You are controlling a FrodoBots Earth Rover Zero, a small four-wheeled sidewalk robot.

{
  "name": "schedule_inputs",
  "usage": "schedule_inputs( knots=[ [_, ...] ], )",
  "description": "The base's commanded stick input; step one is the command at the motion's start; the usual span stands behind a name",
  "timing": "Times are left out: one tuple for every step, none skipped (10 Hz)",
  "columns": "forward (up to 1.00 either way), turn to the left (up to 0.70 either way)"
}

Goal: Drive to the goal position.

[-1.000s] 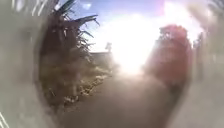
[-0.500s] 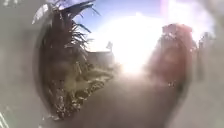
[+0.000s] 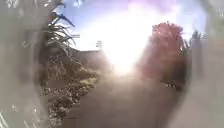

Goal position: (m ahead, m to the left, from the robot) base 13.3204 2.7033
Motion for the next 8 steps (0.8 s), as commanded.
schedule_inputs(
  knots=[
    [1.00, 0.00],
    [1.00, 0.00],
    [1.00, 0.00],
    [1.00, 0.00],
    [1.00, 0.00],
    [1.00, 0.00],
    [1.00, 0.00],
    [1.00, 0.00]
  ],
)
